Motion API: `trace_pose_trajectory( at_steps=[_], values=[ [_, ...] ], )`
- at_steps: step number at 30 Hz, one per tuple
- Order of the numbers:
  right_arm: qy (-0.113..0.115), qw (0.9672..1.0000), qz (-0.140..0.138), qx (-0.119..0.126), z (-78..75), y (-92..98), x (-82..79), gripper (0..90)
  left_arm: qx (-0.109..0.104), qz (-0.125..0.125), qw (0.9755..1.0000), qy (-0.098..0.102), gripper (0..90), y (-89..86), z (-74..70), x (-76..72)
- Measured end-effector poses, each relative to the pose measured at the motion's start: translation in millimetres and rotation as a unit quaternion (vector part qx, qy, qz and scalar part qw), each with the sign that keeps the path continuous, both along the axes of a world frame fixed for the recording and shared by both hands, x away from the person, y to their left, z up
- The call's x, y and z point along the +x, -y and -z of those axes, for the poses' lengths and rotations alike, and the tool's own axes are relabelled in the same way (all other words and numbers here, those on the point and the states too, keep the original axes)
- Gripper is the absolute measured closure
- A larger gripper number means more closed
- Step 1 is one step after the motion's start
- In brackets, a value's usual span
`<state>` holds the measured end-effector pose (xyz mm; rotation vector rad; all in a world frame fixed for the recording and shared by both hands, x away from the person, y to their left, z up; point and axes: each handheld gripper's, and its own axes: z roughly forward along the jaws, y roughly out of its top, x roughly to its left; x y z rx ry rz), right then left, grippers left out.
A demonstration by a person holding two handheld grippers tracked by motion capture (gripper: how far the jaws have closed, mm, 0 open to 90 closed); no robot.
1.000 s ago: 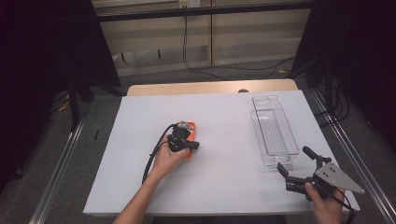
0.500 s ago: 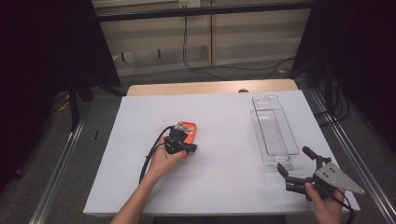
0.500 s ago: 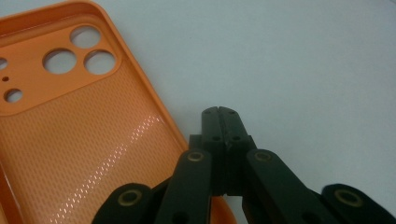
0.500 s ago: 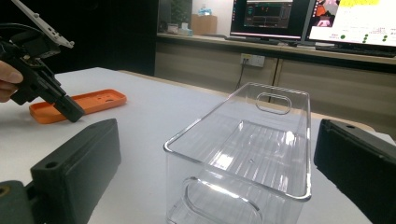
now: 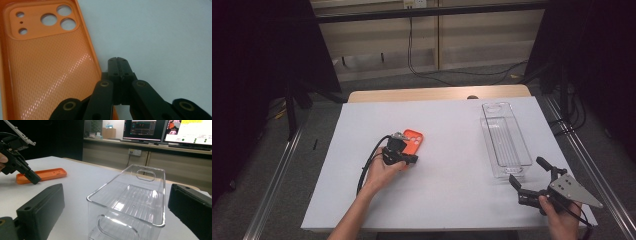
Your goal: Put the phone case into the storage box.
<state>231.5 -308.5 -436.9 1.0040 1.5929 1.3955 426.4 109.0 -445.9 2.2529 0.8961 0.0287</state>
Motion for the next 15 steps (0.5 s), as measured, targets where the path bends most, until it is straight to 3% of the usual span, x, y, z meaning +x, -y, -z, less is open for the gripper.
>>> trace_pose_trajectory(
  at_steps=[8,15],
  values=[
    [0.001,1.0000,-0.004,0.001,-0.3,-0.6,0.2,0.3,0.005,-0.007,1.0000,-0.003,90.0,-9.0,-1.3,0.2],
    [0.001,1.0000,-0.002,0.001,-0.4,-1.2,-0.2,0.3,-0.005,-0.005,1.0000,-0.005,90.0,-14.2,-2.4,-0.1]
  ],
)
